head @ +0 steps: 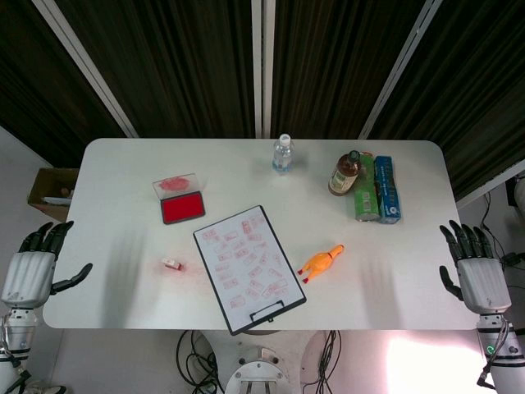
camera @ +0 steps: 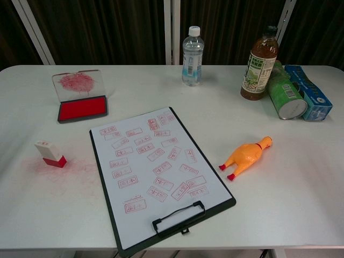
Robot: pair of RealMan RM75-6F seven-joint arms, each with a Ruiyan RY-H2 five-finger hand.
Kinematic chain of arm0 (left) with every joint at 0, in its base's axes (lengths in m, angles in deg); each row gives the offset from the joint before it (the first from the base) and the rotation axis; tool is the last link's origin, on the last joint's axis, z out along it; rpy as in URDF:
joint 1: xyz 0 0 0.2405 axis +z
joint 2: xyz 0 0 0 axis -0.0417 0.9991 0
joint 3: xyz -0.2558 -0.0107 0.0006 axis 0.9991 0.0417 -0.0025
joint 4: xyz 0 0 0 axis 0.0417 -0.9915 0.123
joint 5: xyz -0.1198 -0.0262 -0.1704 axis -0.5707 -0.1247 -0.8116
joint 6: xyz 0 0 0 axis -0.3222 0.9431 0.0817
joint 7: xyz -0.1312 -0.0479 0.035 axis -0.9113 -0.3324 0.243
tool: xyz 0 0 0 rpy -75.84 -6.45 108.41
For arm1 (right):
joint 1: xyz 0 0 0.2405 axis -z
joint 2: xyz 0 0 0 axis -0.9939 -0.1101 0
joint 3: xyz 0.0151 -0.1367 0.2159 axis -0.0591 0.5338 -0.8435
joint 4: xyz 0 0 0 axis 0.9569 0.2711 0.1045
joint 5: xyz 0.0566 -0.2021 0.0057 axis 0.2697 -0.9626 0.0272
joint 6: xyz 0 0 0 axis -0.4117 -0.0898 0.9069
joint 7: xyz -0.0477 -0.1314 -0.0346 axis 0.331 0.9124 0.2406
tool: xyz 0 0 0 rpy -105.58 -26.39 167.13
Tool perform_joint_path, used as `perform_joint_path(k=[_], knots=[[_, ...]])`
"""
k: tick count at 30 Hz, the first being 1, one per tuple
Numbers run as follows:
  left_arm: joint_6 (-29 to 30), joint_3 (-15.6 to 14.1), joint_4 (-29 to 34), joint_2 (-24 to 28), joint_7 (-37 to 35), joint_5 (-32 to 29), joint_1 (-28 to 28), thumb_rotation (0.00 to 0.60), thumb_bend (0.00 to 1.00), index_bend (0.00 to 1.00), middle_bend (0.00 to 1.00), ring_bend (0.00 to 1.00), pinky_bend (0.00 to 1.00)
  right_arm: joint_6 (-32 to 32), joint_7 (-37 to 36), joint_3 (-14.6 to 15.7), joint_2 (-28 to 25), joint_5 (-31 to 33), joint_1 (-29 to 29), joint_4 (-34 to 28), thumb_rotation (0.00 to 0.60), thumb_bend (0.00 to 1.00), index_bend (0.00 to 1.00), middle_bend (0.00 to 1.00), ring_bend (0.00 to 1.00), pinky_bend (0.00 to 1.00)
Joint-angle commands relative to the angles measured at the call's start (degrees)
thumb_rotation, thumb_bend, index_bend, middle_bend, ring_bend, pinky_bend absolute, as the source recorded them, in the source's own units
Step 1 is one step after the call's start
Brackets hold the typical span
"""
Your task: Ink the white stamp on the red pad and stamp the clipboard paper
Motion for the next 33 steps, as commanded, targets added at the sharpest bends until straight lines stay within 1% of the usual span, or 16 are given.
perform_joint_path(k=[1, 17, 18, 19, 20, 22, 24, 25, 26, 27, 29, 31, 33], knots=[[0.1, 0.0, 0.0, 0.0, -0.1, 0.0, 0.1, 0.0, 0.12, 0.11, 0.15, 0.1, 0.2, 0.2, 0.1, 0.0, 0.1, 0.1, -0.1, 0.0, 0.6, 0.36, 0.0, 0.0, 0.0, 0.0], [0.3, -0.2, 1.6, 1.3, 1.0, 0.5, 0.3, 0.0, 0.12, 0.11, 0.15, 0.1, 0.2, -0.7, -1.5, 0.2, 0.2, 0.0, 0.7, 0.8, 0.6, 0.36, 0.0, 0.0, 0.0, 0.0], [0.0, -0.4, 1.7, 1.4, 1.0, 0.9, 0.1, 0.009, 0.13, 0.11, 0.15, 0.1, 0.2, -0.8, -1.5, 0.1, 0.1, 0.0, 0.6, 0.8, 0.6, 0.36, 0.0, 0.0, 0.0, 0.0], [-0.4, -0.7, 1.7, 1.6, 1.0, 1.4, -0.1, 0.032, 0.13, 0.11, 0.15, 0.1, 0.2, -0.8, -1.6, 0.0, 0.1, 0.0, 0.6, 0.8, 0.6, 0.36, 0.0, 0.0, 0.0, 0.0], [-0.8, -1.0, 1.8, 1.7, 1.1, 2.0, -0.4, 0.09, 0.13, 0.11, 0.15, 0.1, 0.2, -0.8, -1.6, 0.0, 0.1, -0.1, 0.6, 0.7, 0.6, 0.36, 0.0, 0.0, 0.0, 0.0], [-1.8, -1.8, 1.7, 1.8, 1.7, 3.7, -1.1, 0.22, 0.13, 0.11, 0.15, 0.1, 0.2, -0.8, -1.5, -0.1, -0.1, -0.1, 0.5, 0.8, 0.6, 0.36, 0.0, 0.0, 0.0, 0.0], [-2.9, -2.3, 1.8, 1.3, 2.3, 5.4, -2.1, 0.367, 0.13, 0.11, 0.15, 0.1, 0.22, -1.0, -1.7, -0.2, 0.0, -0.1, 0.5, 0.8, 0.6, 0.36, 0.0, 0.0, 0.0, 0.0], [-3.4, -2.4, 1.9, 1.0, 2.8, 6.0, -2.6, 0.423, 0.13, 0.11, 0.15, 0.11, 0.24, -1.0, -1.7, -0.3, 0.0, 0.0, 0.5, 0.8, 0.6, 0.36, 0.0, 0.0, 0.0, 0.0], [-3.9, -2.5, 1.9, 0.5, 3.1, 6.6, -3.2, 0.46, 0.13, 0.12, 0.16, 0.12, 0.25, -1.0, -1.8, -0.4, 0.1, 0.1, 0.5, 0.9, 0.6, 0.36, 0.0, 0.0, 0.0, 0.0], [-4.5, -2.6, 1.6, -0.1, 3.5, 7.4, -3.9, 0.477, 0.13, 0.13, 0.16, 0.13, 0.26, -1.1, -1.7, -0.5, 0.2, 0.2, 0.5, 1.1, 0.6, 0.36, 0.0, 0.0, 0.0, 0.0], [-6.3, -2.7, 0.6, -1.4, 4.9, 8.7, -5.4, 0.546, 0.13, 0.16, 0.18, 0.13, 0.25, -1.2, -1.5, -0.7, 0.3, 0.3, 0.5, 1.1, 0.6, 0.36, 0.0, 0.0, 0.0, 0.0], [-8.5, -2.9, 0.2, -2.4, 6.0, 9.0, -6.8, 0.596, 0.13, 0.19, 0.2, 0.13, 0.24, -1.4, -1.7, -0.7, 0.2, 0.3, 0.6, 1.1, 0.6, 0.36, 0.0, 0.0, 0.0, 0.0], [-10.5, -3.0, 0.0, -3.2, 6.7, 9.4, -8.1, 0.6, 0.13, 0.19, 0.2, 0.13, 0.23, -1.7, -1.7, -0.7, 0.1, 0.2, 0.7, 1.1, 0.6, 0.36, 0.0, 0.0, 0.0, 0.0]])
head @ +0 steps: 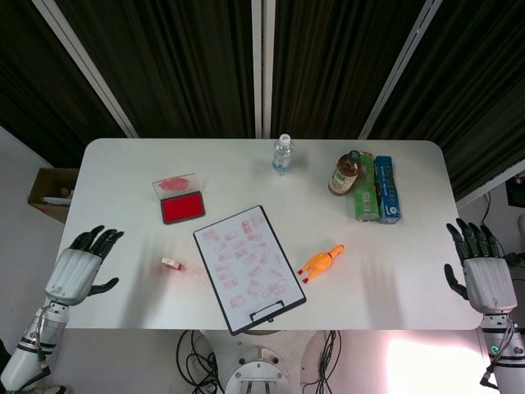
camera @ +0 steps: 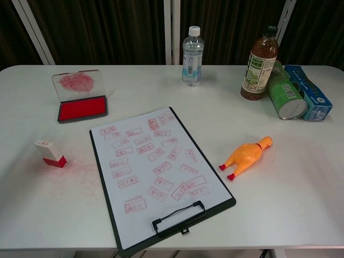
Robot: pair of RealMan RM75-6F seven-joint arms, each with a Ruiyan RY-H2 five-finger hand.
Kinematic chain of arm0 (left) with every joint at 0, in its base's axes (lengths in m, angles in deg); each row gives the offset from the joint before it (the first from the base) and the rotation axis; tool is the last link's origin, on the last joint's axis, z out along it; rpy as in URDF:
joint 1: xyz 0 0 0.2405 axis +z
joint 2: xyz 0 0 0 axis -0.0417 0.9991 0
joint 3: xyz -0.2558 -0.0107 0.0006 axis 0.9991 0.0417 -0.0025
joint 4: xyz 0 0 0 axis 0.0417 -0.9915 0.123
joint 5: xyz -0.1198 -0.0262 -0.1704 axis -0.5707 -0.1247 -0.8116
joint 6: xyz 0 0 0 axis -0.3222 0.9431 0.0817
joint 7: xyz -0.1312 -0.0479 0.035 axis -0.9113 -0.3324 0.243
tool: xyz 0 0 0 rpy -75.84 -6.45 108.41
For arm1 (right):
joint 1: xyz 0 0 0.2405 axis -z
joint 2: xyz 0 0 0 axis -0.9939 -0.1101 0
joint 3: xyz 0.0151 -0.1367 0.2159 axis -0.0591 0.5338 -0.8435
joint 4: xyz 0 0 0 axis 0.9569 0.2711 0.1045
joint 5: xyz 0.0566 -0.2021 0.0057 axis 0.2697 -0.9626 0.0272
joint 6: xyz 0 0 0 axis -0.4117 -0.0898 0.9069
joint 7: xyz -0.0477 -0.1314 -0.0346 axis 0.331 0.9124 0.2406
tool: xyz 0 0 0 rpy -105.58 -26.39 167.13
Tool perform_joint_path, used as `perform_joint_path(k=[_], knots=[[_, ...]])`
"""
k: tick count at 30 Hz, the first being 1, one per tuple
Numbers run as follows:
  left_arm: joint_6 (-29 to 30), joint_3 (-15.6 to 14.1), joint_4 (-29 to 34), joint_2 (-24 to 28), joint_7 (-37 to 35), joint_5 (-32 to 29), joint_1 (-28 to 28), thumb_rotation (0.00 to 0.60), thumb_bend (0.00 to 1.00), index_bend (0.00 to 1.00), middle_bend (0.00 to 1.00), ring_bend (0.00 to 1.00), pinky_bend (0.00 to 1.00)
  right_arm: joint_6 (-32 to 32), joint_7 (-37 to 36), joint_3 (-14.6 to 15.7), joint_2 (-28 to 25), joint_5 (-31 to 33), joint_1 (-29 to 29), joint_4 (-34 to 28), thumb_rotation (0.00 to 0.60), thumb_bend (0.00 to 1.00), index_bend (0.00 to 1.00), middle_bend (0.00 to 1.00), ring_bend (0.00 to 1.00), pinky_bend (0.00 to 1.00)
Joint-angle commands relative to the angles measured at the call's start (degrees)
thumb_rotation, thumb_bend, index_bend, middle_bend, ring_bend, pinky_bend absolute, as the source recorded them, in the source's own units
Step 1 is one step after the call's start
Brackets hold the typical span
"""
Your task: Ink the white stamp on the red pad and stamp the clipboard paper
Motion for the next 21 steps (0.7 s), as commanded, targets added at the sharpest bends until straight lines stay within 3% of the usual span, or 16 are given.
perform_joint_path(k=[1, 8, 21], knots=[[-4.1, -0.4, -0.9, -2.2, 1.9, 0.8, -2.9, 0.6, 0.13, 0.2, 0.2, 0.13, 0.23, -0.4, -0.1, 0.0, -0.3, -0.1, 0.2, -0.1, 0.6, 0.36, 0.0, 0.0, 0.0, 0.0], [-10.6, -0.1, -2.8, -6.2, 2.4, -1.8, -6.4, 0.6, 0.16, 0.2, 0.22, 0.13, 0.23, -1.3, -0.7, -0.3, -1.5, 0.2, 0.8, -0.7, 0.6, 0.36, 0.0, 0.0, 0.0, 0.0], [-12.7, -0.9, -10.0, -12.7, 0.7, -1.7, -9.1, 0.6, 0.2, 0.23, 0.27, 0.13, 0.24, -0.9, -1.1, -0.5, -2.2, 0.4, 0.7, -1.7, 0.6, 0.37, 0.0, 0.0, 0.0, 0.0]])
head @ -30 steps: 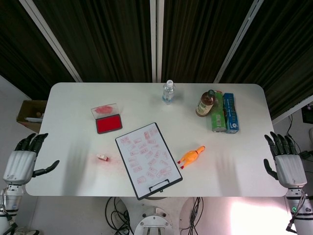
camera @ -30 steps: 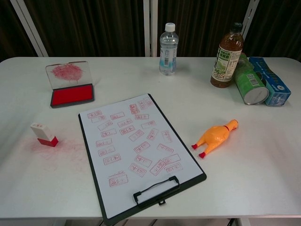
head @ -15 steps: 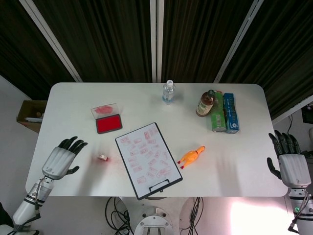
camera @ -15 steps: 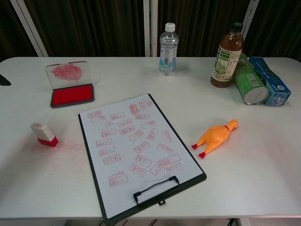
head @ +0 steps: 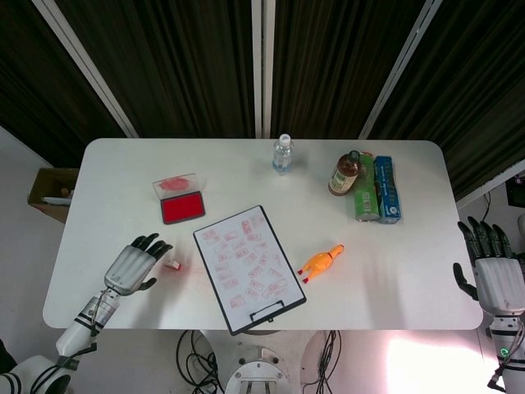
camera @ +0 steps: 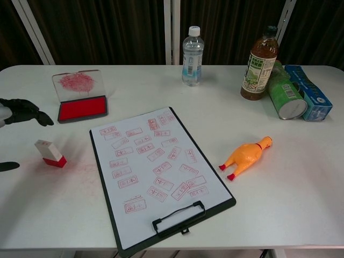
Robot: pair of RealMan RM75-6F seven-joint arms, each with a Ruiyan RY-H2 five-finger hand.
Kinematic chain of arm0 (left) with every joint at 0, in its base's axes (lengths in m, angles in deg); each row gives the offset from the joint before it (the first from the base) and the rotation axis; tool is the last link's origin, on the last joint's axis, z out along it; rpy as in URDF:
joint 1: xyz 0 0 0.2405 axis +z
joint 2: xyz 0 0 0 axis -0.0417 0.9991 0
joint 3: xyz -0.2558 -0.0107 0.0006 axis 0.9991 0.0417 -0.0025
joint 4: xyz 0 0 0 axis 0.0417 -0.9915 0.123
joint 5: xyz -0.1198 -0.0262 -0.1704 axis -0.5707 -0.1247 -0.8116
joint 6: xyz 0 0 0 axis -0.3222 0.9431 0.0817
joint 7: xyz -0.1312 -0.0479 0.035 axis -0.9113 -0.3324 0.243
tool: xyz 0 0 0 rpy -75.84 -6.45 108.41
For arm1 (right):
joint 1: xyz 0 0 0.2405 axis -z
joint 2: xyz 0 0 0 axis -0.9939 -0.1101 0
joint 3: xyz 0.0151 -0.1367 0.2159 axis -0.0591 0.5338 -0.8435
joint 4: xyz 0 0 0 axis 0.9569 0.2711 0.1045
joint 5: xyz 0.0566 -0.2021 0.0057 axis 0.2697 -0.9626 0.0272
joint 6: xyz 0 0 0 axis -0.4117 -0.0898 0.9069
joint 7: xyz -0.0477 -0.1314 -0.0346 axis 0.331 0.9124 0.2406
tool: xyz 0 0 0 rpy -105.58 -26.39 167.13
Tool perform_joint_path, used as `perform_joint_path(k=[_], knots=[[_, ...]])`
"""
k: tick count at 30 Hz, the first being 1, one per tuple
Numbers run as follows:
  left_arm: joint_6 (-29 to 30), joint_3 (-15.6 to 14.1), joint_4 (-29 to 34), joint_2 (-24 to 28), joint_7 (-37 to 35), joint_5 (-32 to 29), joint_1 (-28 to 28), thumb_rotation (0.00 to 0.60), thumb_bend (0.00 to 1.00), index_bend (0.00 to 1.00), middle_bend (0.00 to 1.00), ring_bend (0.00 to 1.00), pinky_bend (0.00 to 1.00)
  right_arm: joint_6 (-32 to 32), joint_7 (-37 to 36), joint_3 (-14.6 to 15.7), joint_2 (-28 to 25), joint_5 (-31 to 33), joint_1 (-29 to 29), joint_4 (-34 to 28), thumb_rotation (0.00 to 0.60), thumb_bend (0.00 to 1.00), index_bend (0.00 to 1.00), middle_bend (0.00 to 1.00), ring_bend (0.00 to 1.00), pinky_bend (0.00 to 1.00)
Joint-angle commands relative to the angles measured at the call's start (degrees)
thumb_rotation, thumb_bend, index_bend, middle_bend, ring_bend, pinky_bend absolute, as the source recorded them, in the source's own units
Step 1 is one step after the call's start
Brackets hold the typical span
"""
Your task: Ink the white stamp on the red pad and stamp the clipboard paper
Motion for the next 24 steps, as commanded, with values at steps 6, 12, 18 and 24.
perform_joint_path(k=[6, 12, 18, 24], knots=[[0.1, 0.1, -2.8, -3.0, -0.6, 0.2, -1.5, 0.6, 0.21, 0.27, 0.31, 0.13, 0.24, 0.5, 1.0, -0.1, -0.2, 0.5, 0.0, -0.3, 0.6, 0.39, 0.0, 0.0, 0.0, 0.0], [-0.8, 0.6, -4.3, -4.4, 0.8, -0.9, -2.5, 0.6, 0.23, 0.31, 0.35, 0.13, 0.24, 0.3, 1.9, -0.2, -0.6, 0.8, 0.2, -1.0, 0.6, 0.41, 0.0, 0.0, 0.0, 0.0], [-0.9, 0.3, -5.9, -5.6, 0.0, -1.6, -2.7, 0.6, 0.26, 0.34, 0.36, 0.13, 0.24, 0.5, 2.0, -0.3, -0.8, 1.5, 0.4, -1.3, 0.6, 0.41, 0.0, 0.0, 0.0, 0.0], [-0.2, 0.1, -7.3, -6.3, -0.8, -1.7, -2.9, 0.6, 0.31, 0.37, 0.38, 0.13, 0.24, 1.0, 2.4, -0.3, -0.5, 1.5, 0.2, -1.2, 0.6, 0.41, 0.0, 0.0, 0.0, 0.0]])
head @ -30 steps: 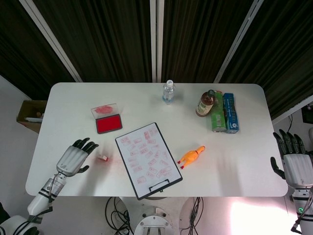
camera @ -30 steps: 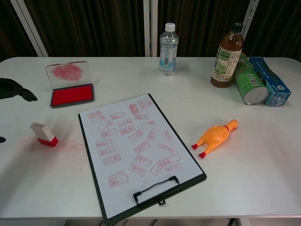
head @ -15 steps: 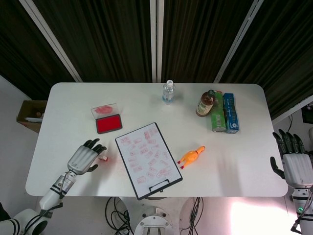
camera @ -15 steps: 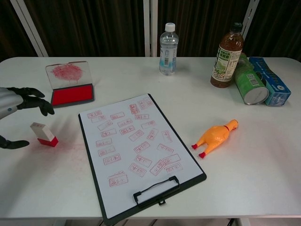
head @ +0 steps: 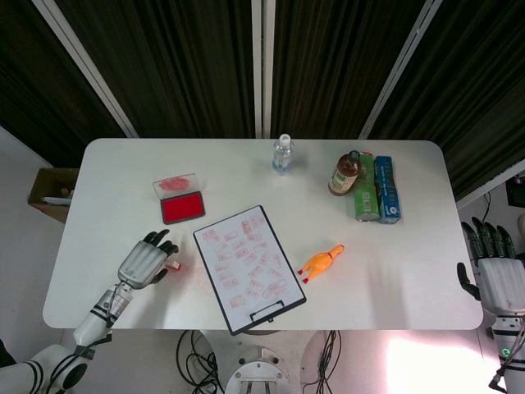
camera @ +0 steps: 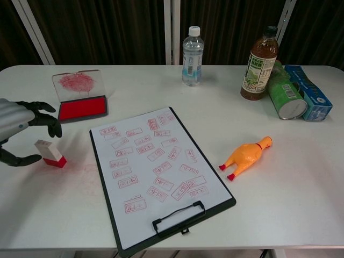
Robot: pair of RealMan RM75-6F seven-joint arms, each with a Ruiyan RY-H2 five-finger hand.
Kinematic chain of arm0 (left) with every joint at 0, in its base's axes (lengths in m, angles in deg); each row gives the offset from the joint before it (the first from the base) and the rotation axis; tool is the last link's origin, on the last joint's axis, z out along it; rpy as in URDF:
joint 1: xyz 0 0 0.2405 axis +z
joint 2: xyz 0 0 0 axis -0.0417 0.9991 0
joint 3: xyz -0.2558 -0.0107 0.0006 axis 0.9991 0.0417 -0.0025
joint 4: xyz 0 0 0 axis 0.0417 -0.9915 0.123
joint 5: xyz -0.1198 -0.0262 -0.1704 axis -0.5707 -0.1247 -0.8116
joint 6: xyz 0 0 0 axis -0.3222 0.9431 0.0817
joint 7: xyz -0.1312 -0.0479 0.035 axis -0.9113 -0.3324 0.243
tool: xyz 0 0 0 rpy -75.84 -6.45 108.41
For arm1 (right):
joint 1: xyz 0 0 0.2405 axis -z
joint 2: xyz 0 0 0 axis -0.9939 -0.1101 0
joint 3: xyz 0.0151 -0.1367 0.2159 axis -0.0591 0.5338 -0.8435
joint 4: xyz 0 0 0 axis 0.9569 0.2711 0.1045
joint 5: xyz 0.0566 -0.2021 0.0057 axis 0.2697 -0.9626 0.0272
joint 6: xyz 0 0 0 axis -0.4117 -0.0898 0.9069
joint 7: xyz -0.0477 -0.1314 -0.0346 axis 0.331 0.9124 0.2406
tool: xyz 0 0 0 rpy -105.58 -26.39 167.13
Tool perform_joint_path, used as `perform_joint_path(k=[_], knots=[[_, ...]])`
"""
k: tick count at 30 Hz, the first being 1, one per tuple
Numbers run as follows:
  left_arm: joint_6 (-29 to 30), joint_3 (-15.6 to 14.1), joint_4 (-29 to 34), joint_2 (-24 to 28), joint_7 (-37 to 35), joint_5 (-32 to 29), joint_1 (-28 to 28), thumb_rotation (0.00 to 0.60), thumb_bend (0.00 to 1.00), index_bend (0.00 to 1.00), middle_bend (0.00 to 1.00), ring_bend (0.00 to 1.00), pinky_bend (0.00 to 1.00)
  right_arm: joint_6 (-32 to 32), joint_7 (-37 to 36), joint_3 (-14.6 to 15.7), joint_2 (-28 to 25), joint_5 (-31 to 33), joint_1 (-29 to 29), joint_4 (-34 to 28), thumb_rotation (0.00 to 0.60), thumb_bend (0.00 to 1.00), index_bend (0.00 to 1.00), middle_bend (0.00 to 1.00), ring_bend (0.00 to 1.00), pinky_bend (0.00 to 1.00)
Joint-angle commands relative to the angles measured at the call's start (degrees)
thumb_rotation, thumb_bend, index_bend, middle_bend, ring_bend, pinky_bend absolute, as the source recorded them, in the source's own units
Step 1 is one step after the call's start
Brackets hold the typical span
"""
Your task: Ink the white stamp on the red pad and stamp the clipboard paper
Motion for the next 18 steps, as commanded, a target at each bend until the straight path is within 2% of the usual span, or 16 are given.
perform_joint_path(k=[1, 18], knots=[[0.0, -0.1, -0.5, -0.3, -0.3, -0.2, -0.1, 0.6, 0.32, 0.38, 0.39, 0.13, 0.24, 0.2, 0.3, -0.1, 0.0, 0.1, -0.1, -0.1, 0.6, 0.41, 0.0, 0.0, 0.0, 0.0], [0.3, -0.9, -1.4, -0.9, -1.2, -0.7, -0.5, 0.6, 0.33, 0.43, 0.44, 0.13, 0.24, 1.0, 0.5, 0.1, -0.1, 0.3, -0.3, -0.4, 0.6, 0.41, 0.0, 0.0, 0.0, 0.0]])
